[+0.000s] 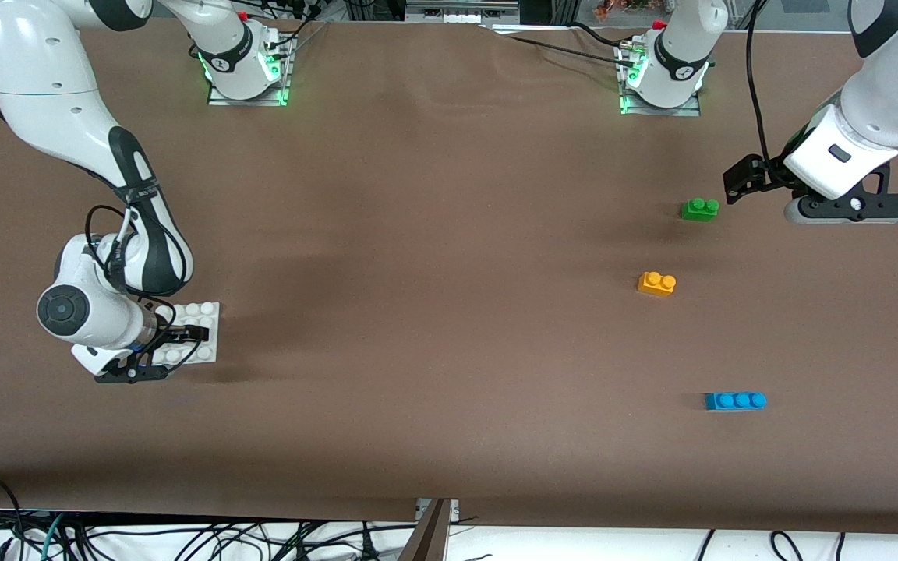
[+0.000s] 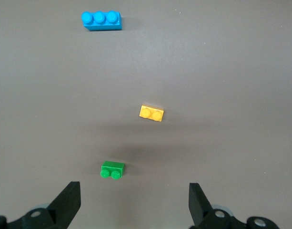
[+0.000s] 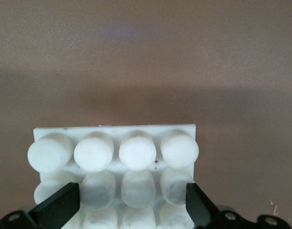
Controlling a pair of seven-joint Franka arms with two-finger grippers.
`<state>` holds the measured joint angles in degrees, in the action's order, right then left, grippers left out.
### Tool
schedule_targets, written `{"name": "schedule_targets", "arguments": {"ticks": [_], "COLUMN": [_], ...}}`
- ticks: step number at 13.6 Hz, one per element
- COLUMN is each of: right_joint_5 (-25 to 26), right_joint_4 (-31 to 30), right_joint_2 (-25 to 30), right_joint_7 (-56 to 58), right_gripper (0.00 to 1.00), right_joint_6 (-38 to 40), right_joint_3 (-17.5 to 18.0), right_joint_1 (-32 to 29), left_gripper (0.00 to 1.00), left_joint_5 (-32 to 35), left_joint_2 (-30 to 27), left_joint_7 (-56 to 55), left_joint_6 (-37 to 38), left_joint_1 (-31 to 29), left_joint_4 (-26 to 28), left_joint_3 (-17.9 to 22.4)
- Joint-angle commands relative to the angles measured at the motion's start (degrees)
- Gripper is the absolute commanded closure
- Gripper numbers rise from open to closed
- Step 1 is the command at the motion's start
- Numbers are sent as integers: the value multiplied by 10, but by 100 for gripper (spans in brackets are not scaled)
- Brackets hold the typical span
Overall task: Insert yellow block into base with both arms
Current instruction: 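Slide the white base plate with the right gripper toward the table middle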
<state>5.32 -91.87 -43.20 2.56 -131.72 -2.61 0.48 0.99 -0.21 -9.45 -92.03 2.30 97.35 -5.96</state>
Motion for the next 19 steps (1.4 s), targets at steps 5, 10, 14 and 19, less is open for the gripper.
{"name": "schedule_targets", "arguments": {"ticks": [5, 10, 14, 19], "right_joint_5": [-8, -37, -37, -37], "right_joint_4": [-13, -9, -9, -2], "right_joint_2": [-14, -29, -36, -37], "right_joint_7": [1, -77, -143, -203], "right_gripper": [0, 0, 0, 0], "right_joint_6": [-35, -62, -74, -74], "right_joint_3": [7, 6, 6, 6], "right_joint_1": [20, 76, 129, 184], "left_gripper": [0, 0, 0, 0], "left_joint_5": [-17, -17, -18, -18], "left_joint_2": [7, 7, 7, 7], "left_joint_7": [5, 5, 5, 4], "left_joint_6": [6, 5, 5, 5], "left_joint_1": [-4, -4, -4, -5], "left_joint_4": [-15, -15, -15, -14], "left_joint_3": [2, 2, 2, 2]}}
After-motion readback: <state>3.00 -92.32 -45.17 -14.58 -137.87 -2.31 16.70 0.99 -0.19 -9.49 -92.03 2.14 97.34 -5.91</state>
